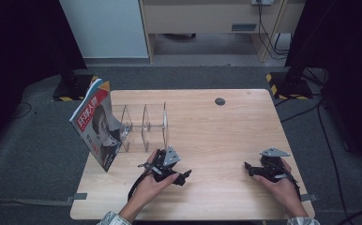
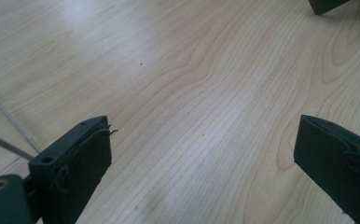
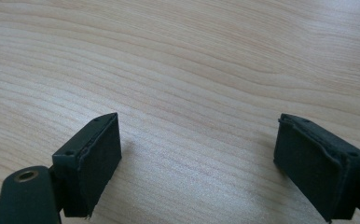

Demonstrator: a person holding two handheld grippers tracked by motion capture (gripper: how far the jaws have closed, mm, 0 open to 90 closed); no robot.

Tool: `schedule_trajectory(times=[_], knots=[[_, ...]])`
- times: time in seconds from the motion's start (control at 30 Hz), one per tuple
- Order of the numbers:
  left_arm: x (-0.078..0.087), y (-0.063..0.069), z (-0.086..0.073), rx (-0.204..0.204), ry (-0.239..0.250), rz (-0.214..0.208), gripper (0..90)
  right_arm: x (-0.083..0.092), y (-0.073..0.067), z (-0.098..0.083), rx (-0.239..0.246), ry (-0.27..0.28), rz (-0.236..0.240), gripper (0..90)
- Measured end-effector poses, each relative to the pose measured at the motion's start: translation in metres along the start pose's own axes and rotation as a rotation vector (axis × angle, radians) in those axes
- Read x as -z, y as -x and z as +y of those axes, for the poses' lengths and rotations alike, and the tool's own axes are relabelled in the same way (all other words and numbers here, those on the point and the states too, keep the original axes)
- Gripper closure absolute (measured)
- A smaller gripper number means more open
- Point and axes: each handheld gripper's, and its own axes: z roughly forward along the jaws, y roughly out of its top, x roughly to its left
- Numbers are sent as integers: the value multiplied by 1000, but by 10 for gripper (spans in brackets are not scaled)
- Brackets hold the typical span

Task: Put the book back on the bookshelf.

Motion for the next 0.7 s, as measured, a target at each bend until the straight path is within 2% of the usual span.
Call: schedule_trajectory(times=[0.23,0.5,0.57,0.7], knots=[[-20,8,6,-1,-30,-14,34,0,0,0,-1,-1,0,149],[-47,22,12,-12,-73,-54,33,0,-1,0,-4,0,1,147],[-56,24,15,10,-92,-57,33,0,-1,0,-2,0,0,146],[-72,27,23,26,-102,-60,43,0,0,0,2,0,3,146]])
